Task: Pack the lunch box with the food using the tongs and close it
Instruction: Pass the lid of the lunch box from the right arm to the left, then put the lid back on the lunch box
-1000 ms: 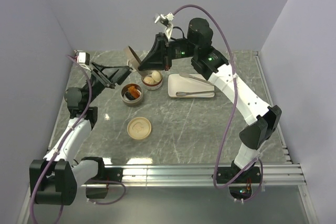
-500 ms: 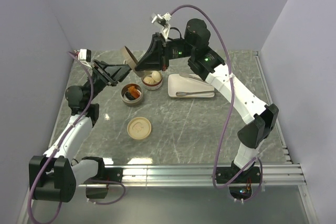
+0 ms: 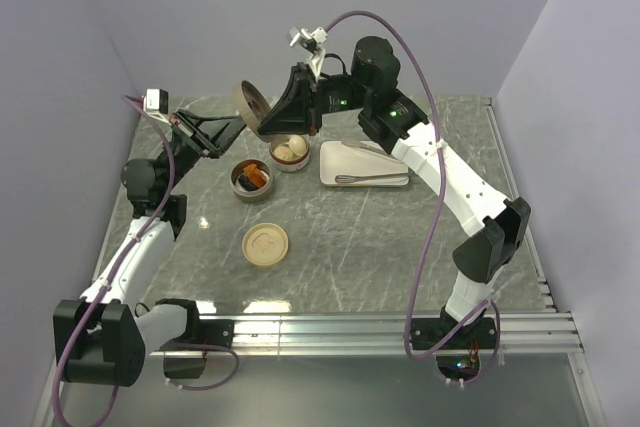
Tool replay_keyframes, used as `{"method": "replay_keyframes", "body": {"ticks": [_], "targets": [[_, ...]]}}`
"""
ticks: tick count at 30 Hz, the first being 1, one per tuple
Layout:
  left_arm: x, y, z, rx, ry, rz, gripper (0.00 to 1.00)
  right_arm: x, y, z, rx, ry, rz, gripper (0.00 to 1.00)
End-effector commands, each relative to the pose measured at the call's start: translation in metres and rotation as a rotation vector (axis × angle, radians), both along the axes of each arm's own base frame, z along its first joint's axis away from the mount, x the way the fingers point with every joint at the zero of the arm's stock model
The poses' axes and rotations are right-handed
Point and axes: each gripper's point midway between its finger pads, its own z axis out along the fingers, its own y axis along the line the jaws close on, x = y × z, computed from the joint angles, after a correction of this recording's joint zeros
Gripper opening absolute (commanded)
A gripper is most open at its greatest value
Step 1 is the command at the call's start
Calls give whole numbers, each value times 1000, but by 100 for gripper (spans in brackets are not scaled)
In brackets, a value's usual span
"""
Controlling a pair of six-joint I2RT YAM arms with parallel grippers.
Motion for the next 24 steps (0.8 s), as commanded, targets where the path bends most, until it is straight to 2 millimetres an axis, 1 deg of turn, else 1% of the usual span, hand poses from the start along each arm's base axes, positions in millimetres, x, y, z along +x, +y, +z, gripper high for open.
{"method": "replay_keyframes", "body": {"ticks": [1,5,6,7,8,9,10,11,12,13,14,15,16,17,18,19,20,21,22,23,24], "targets": [[-15,-7,8,64,-82,-11,6,-3,-2,13,21,-42,-42,0],[-14,-6,6,88,-99,-1,1,1,-1,11,17,-28,-52,0],[-15,-6,10,95,-116,5,1,8,-2,9,10,-19,-83,9],[-13,-6,9,110,-111,3,1,13,-2,7,5,-6,-101,20],[-6,-2,5,141,-112,27,1,17,-4,4,0,6,-116,40],[-2,-1,12,170,-120,41,1,28,-11,2,-5,24,-148,53],[6,1,7,207,-87,53,1,33,-16,1,-9,48,-164,63],[23,4,-19,307,-3,85,1,38,-21,-4,-17,64,-177,79],[27,5,-9,365,-19,109,1,44,-28,-7,-24,74,-197,83],[35,6,-16,429,-17,124,1,57,-38,-11,-33,73,-236,84],[44,11,-38,547,3,160,1,59,-46,-18,-61,95,-258,85],[48,15,-27,597,-32,195,1,66,-53,-24,-75,75,-281,85],[59,19,-36,652,-8,220,1,76,-64,-30,-91,74,-324,85],[71,30,-48,766,-24,280,1,78,-73,-41,-126,101,-346,85],[73,36,-48,834,15,292,1,81,-79,-48,-140,79,-366,85],[85,41,-66,907,60,291,1,90,-91,-54,-154,79,-406,85],[91,47,-73,1008,21,308,1,88,-99,-65,-186,104,-421,85],[95,58,-77,1081,72,338,1,91,-105,-70,-203,83,-440,85],[104,60,-94,1136,101,319,1,93,-112,-75,-218,83,-460,85],[110,66,-93,1208,67,334,1,96,-122,-85,-249,107,-488,85],[111,75,-107,1269,122,336,1,98,-128,-89,-266,90,-505,85]]}}
